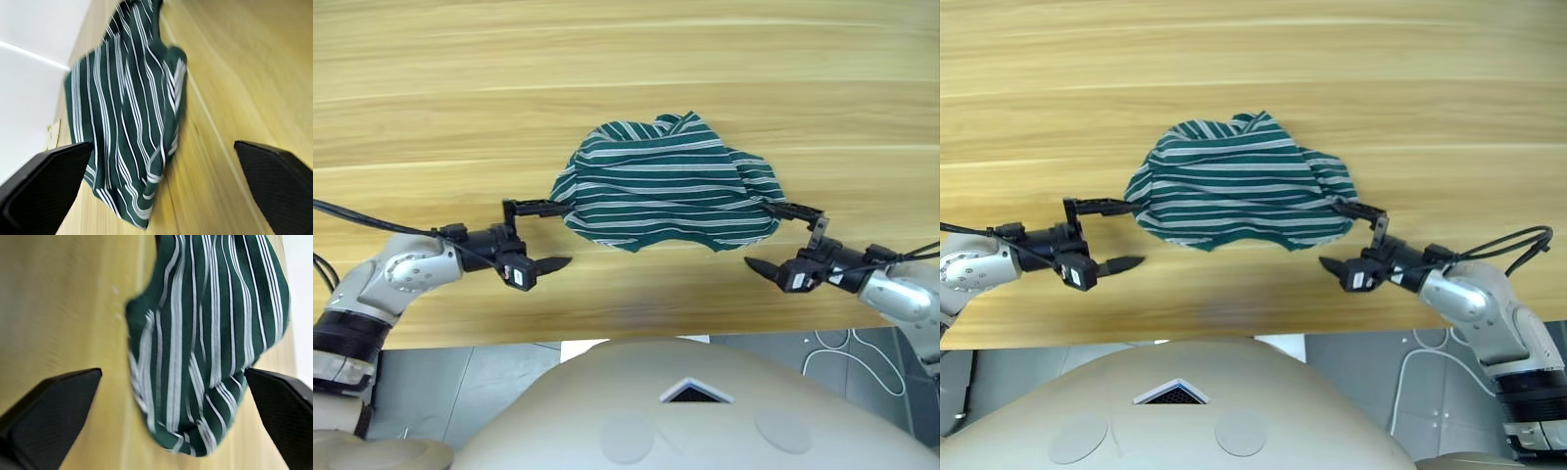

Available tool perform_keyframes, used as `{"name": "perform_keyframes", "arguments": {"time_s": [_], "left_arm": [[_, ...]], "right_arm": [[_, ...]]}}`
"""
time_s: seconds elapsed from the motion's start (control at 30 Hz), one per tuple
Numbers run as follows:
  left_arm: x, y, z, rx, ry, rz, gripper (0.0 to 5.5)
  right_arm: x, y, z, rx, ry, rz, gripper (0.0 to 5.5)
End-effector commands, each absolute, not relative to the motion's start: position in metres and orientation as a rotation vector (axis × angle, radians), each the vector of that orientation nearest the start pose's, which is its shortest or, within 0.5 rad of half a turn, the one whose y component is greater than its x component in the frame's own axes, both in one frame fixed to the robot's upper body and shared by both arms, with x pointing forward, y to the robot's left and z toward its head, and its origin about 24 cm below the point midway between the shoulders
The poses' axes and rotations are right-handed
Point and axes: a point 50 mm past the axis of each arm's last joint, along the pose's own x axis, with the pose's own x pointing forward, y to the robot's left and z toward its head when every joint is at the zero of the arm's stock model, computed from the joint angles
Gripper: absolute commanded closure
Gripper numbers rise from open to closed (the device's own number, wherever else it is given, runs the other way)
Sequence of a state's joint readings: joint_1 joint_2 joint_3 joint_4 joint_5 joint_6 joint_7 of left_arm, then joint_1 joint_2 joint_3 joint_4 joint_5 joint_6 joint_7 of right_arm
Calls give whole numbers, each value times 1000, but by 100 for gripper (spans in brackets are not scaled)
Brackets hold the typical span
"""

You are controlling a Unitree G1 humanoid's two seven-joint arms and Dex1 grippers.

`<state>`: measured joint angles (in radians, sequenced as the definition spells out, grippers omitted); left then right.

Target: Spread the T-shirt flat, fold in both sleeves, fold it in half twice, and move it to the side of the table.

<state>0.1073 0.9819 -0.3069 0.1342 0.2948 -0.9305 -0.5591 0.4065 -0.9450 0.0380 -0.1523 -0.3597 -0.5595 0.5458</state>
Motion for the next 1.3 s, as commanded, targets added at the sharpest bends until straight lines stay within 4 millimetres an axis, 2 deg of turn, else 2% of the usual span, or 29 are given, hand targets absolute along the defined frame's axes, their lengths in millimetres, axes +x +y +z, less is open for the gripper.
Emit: {"name": "perform_keyframes", "arguments": {"time_s": [0.03, 0.1, 0.17, 0.4, 0.57, 0.87, 1.03, 1.3], "left_arm": [[173, 224, 44, 1181, -149, -1329, 42], [173, 224, 44, 1177, -150, -1332, 71], [172, 224, 45, 1171, -153, -1335, 103], [177, 225, 39, 1206, -126, -1315, 214], [183, 218, 39, 1201, -164, -1290, 295], [186, 211, 38, 1198, -185, -1299, 434], [190, 210, 39, 1204, -194, -1284, 537], [191, 211, 37, 1203, -186, -1273, 548]], "right_arm": [[145, -248, 38, -1230, 231, 1075, 10], [144, -250, 37, -1231, 249, 1075, 10], [145, -252, 35, -1233, 267, 1063, 45], [145, -258, 28, -1257, 320, 1053, 176], [146, -263, 27, -1273, 340, 1039, 269], [144, -257, 26, -1258, 310, 1064, 426], [143, -256, 25, -1252, 301, 1073, 540], [145, -255, 30, -1252, 261, 1057, 550]]}}
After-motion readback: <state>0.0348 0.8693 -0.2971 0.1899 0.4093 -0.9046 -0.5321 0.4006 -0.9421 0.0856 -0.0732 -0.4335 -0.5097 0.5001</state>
